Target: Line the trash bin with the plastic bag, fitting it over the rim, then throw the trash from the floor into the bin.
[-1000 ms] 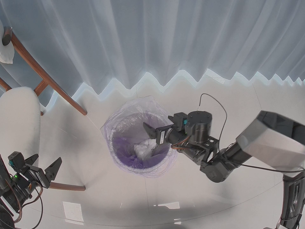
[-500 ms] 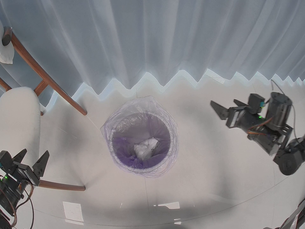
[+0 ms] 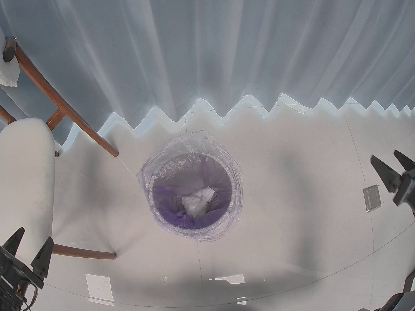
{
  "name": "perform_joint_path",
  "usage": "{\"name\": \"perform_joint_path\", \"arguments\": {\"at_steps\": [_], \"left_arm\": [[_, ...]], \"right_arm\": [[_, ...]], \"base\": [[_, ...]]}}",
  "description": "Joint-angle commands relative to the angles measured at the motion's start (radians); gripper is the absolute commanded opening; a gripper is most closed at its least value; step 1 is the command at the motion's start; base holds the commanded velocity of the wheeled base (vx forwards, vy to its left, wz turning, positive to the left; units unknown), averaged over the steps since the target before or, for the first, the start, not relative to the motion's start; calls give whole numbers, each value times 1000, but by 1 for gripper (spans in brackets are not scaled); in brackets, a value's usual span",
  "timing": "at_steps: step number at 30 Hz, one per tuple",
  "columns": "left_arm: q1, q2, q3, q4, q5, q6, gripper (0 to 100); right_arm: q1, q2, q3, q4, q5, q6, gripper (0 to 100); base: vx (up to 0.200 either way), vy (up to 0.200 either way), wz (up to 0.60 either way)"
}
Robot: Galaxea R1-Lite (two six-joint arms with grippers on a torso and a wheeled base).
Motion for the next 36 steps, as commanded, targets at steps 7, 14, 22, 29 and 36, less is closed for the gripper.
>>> {"name": "perform_joint_path", "arguments": {"at_steps": [7, 14, 22, 29, 36], "left_arm": [[-15, -434, 23, 302, -71, 20, 100], [-16, -433, 23, 425, -64, 22, 100], [-15, -433, 23, 426, 0, 45, 100], [-13, -433, 23, 440, 161, 53, 100], [86, -483, 23, 442, 221, 71, 100]], "right_arm": [[-27, -855, 256, 442, -6, -91, 100], [-28, -882, 387, 413, -81, -103, 100], [-30, -881, 385, 521, -108, -63, 100], [-42, -881, 373, 554, -107, -56, 100], [-137, -944, 377, 544, -104, -65, 100]], "base": [[0, 0, 0], [0, 0, 0], [0, 0, 0], [0, 0, 0], [0, 0, 0]]}}
